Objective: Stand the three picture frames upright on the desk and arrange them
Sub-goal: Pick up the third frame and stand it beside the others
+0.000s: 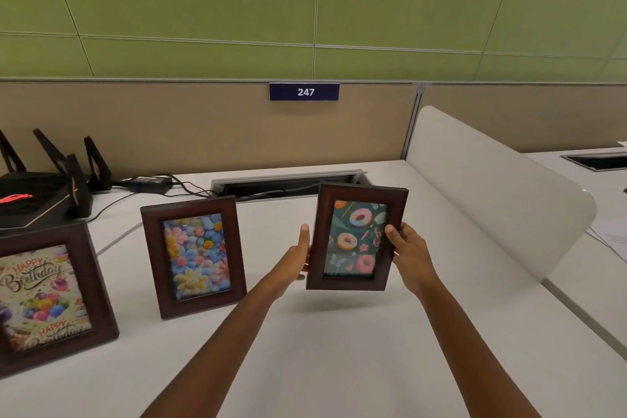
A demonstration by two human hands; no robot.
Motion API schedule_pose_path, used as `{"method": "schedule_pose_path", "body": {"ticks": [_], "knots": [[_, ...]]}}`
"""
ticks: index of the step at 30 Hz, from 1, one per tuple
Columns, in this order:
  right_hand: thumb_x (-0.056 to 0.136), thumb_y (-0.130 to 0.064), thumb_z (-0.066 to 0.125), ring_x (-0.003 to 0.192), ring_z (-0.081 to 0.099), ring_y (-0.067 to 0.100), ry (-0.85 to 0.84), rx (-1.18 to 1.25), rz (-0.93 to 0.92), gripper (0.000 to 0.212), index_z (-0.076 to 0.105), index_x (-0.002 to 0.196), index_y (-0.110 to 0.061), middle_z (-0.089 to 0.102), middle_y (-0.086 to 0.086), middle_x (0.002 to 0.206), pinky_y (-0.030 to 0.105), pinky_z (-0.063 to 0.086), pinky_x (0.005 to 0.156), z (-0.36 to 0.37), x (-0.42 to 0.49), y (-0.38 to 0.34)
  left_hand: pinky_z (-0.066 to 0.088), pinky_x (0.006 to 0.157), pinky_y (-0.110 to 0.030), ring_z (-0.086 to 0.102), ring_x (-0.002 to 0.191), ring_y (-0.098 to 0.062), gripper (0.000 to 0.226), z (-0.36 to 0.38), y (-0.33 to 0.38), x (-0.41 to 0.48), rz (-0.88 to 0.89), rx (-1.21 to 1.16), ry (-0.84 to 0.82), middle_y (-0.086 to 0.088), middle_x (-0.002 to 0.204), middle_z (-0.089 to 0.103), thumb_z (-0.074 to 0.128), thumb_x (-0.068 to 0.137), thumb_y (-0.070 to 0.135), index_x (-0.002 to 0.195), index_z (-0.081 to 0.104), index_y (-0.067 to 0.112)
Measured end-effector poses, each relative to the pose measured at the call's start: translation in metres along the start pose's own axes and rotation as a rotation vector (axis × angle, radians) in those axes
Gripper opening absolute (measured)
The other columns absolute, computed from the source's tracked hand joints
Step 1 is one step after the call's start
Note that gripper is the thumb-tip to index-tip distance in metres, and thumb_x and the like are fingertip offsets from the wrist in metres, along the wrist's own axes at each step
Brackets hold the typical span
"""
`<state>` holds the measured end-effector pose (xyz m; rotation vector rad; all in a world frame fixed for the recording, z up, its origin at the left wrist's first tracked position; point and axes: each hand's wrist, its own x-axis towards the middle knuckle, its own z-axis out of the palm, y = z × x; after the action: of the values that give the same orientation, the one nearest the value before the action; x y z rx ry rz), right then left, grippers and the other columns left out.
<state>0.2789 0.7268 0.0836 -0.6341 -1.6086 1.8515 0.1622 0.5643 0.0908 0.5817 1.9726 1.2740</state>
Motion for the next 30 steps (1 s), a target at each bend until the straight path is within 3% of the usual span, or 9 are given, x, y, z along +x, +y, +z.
{"method": "schedule_pose_path", "body": {"ticks": [3, 6, 11, 18, 23, 30], "knots": [[0.094, -0.022, 0.043, 0.091, 0.058, 0.015, -0.031, -0.031, 0.057, 0.016, 0.053, 0.102, -0.012, 0.062, 0.004, 0.099, 0.032, 0.048, 0.085, 0.003, 0.000, 0.004, 0.038, 0.105, -0.041, 0.053, 0.117, -0.024, 0.061, 0.000, -0.005, 0.003, 0.003, -0.127, -0.034, -0.014, 0.133, 0.055, 0.001, 0.091, 0.054, 0.110, 0.052, 0.025], [0.093, -0.021, 0.043, 0.095, 0.056, 0.017, -0.071, -0.050, 0.089, 0.014, 0.054, 0.098, -0.015, 0.063, 0.003, 0.099, 0.039, 0.043, 0.092, 0.006, 0.001, 0.008, 0.034, 0.108, -0.045, 0.048, 0.126, -0.027, 0.063, 0.000, -0.009, 0.010, 0.018, -0.212, -0.017, -0.011, 0.138, 0.051, 0.000, 0.091, 0.053, 0.126, 0.046, 0.027], [0.093, -0.019, 0.044, 0.085, 0.060, 0.010, -0.110, -0.055, 0.092, 0.011, 0.055, 0.093, -0.017, 0.064, -0.003, 0.092, 0.029, 0.049, 0.079, 0.016, 0.006, 0.015, 0.034, 0.110, -0.045, 0.049, 0.126, -0.031, 0.071, 0.000, -0.014, 0.024, -0.021, -0.400, 0.062, -0.014, 0.137, 0.052, 0.000, 0.089, 0.056, 0.129, 0.048, 0.021], [0.093, -0.019, 0.044, 0.083, 0.061, 0.009, -0.118, -0.076, 0.098, 0.010, 0.054, 0.093, -0.017, 0.063, -0.006, 0.091, 0.026, 0.052, 0.077, 0.024, 0.025, 0.025, 0.034, 0.110, -0.047, 0.048, 0.126, -0.033, 0.074, -0.001, -0.020, 0.044, -0.037, -0.517, 0.129, -0.015, 0.138, 0.050, 0.000, 0.089, 0.056, 0.131, 0.048, 0.018], [0.092, -0.018, 0.046, 0.077, 0.062, 0.006, -0.104, -0.072, 0.083, 0.013, 0.056, 0.085, -0.020, 0.065, -0.006, 0.088, 0.010, 0.053, 0.054, 0.029, 0.037, 0.030, 0.040, 0.104, -0.046, 0.052, 0.122, -0.034, 0.073, -0.005, -0.020, 0.058, -0.061, -0.569, 0.130, -0.016, 0.135, 0.053, 0.002, 0.090, 0.057, 0.127, 0.051, 0.017], [0.092, -0.020, 0.047, 0.078, 0.063, 0.005, -0.099, -0.109, 0.066, 0.010, 0.055, 0.085, -0.019, 0.064, -0.007, 0.088, 0.010, 0.052, 0.053, 0.034, 0.053, 0.034, 0.044, 0.093, -0.041, 0.056, 0.112, -0.030, 0.071, -0.010, -0.021, 0.074, -0.050, -0.613, 0.107, -0.015, 0.134, 0.054, 0.003, 0.090, 0.057, 0.125, 0.051, 0.018]]}}
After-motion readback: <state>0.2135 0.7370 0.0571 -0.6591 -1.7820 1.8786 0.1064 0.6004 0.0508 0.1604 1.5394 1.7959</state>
